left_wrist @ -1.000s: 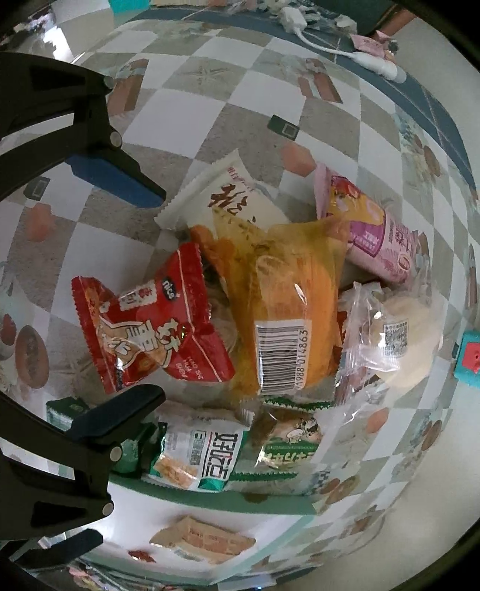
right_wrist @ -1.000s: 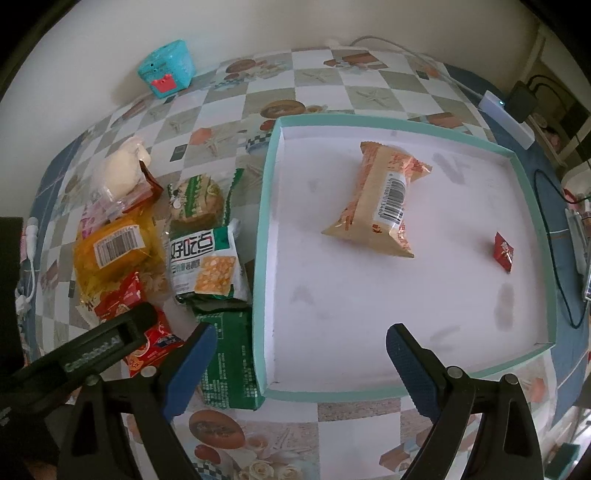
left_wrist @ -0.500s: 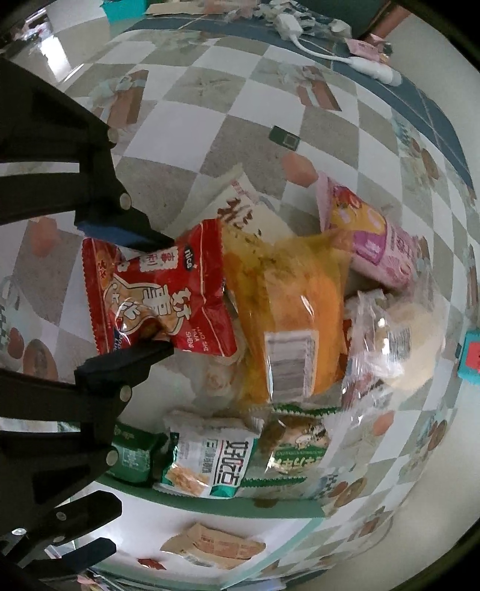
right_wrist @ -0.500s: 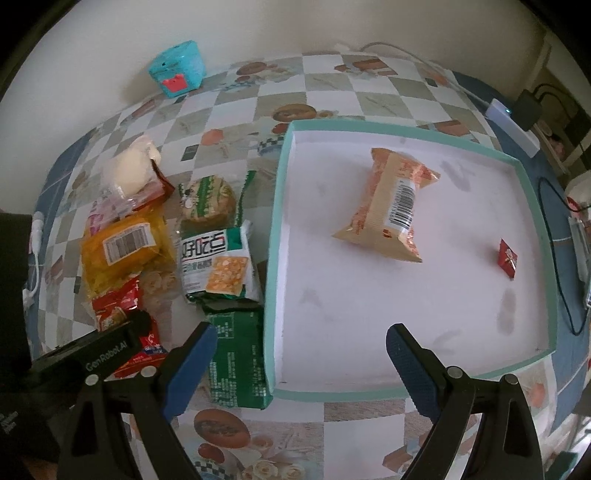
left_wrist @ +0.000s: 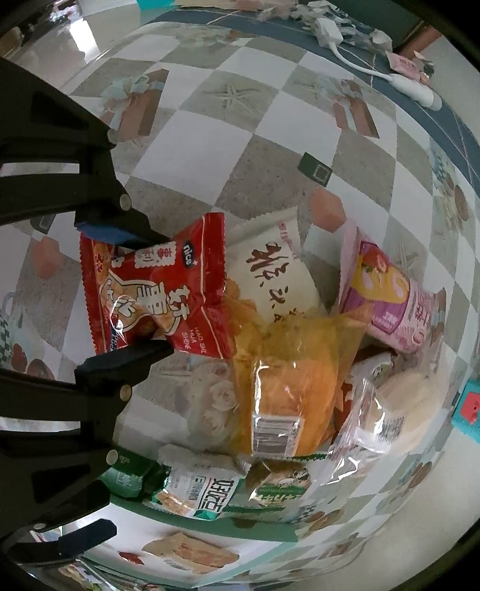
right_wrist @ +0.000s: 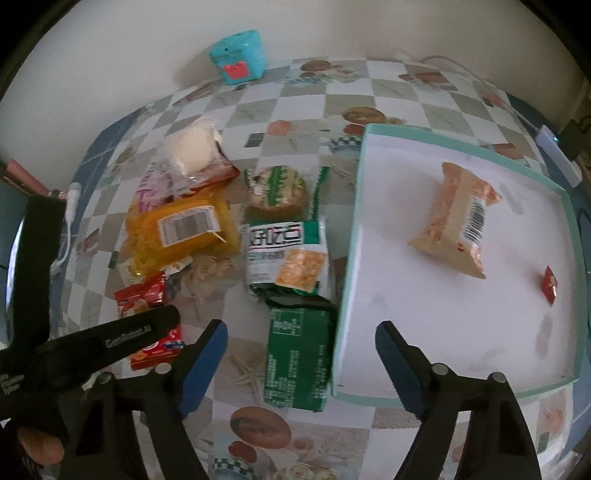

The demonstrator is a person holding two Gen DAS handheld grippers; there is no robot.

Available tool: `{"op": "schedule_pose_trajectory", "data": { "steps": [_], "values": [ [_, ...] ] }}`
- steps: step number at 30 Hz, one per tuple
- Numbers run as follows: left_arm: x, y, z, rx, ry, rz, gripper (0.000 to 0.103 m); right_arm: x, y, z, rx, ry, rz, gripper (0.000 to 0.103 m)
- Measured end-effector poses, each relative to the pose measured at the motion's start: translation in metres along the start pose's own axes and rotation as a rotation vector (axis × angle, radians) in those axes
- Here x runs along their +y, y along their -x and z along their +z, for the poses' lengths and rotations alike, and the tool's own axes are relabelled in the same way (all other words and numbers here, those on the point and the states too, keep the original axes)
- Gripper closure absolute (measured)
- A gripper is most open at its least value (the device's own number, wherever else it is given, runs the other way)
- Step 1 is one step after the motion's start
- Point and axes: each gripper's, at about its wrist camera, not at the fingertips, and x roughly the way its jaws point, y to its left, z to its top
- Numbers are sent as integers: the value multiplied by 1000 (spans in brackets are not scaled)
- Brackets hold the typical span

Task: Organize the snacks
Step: 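Grasp the red 'nice' chip bag with the left tool, then grasp the green biscuit pack with the right tool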

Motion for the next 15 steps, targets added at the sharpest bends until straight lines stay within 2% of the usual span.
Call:
{"op": "schedule_pose_trajectory", "data": {
  "steps": [3,7,15],
  "values": [
    [2,-2,3,3,3,-1,53,2,-2,-1,8,1,29,29],
    [0,-2,3,5,7,-3,53,5,-7,-1,22,9,44,45],
    [-1,-3,2,5,11,-3,53,9,-14,-1,55,29,40,49]
  ]
}}
